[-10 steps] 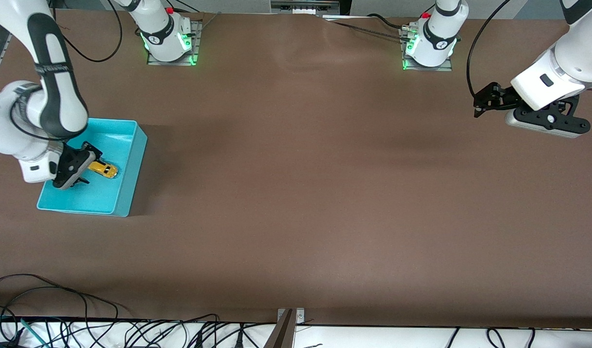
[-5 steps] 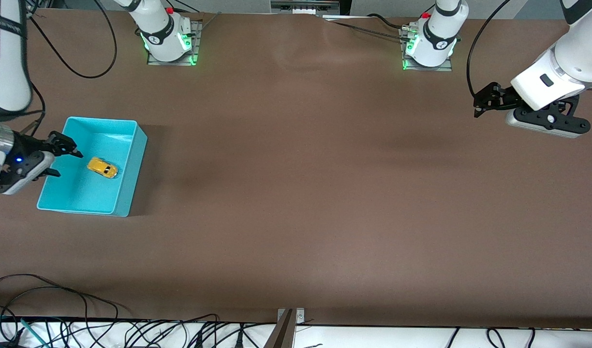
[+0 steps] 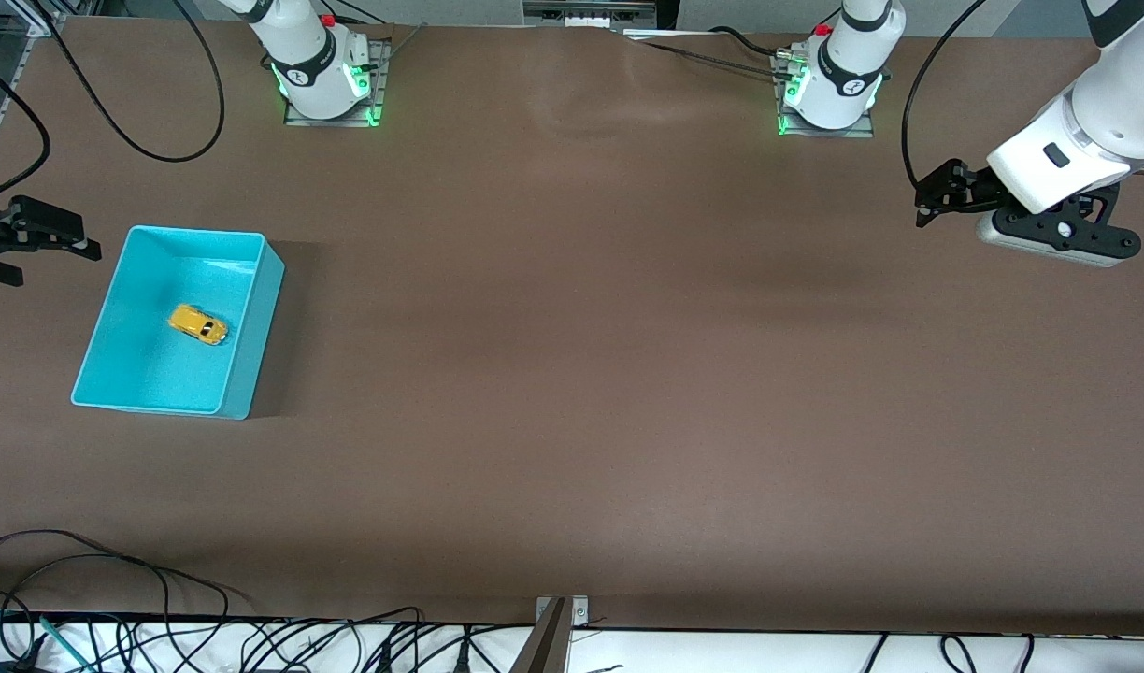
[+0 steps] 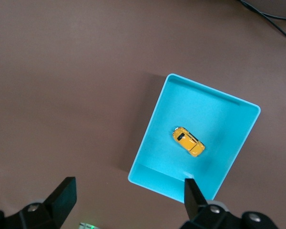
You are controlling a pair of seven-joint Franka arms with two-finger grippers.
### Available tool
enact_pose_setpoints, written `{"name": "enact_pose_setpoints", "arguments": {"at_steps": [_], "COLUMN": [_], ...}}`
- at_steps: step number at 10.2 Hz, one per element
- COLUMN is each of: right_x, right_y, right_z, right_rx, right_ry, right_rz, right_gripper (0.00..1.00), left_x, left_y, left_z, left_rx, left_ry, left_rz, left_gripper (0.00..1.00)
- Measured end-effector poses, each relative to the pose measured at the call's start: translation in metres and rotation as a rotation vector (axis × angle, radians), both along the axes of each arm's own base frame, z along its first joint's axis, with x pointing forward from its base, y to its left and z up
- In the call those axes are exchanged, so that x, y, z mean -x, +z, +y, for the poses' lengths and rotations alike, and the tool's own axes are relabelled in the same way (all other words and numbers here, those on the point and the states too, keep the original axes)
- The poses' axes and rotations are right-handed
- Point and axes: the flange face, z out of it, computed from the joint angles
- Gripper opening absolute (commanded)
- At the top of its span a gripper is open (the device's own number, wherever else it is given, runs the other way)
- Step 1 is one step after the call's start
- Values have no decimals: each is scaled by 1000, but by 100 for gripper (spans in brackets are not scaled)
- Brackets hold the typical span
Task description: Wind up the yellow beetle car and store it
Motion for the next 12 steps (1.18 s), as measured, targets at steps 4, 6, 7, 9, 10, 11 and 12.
{"name": "enact_pose_setpoints", "arguments": {"at_steps": [4,6,7,9,10,11,12], "right_x": [1,5,7,11,13,14,15], "right_y": [-3,-2,-1,4,5,5,4], "right_z": [17,9,12,37,46,46,41], "right_rx": [108,108,108,135,140,134,128], "right_ry": [-83,-112,-133,-145,-148,-153,-159], "right_rz": [31,21,18,6,1,-1,-8], "right_gripper": [99,97,97,98,98,98,100], "left_x": [0,0,0,0,0,0,0], "left_y": [0,0,0,0,0,0,0], "left_z": [0,0,0,0,0,0,0], "left_rx": [0,0,0,0,0,0,0], "left_ry": [0,0,0,0,0,0,0], "left_rz": [0,0,0,0,0,0,0], "left_gripper": [100,100,100,100,100,100,100]}}
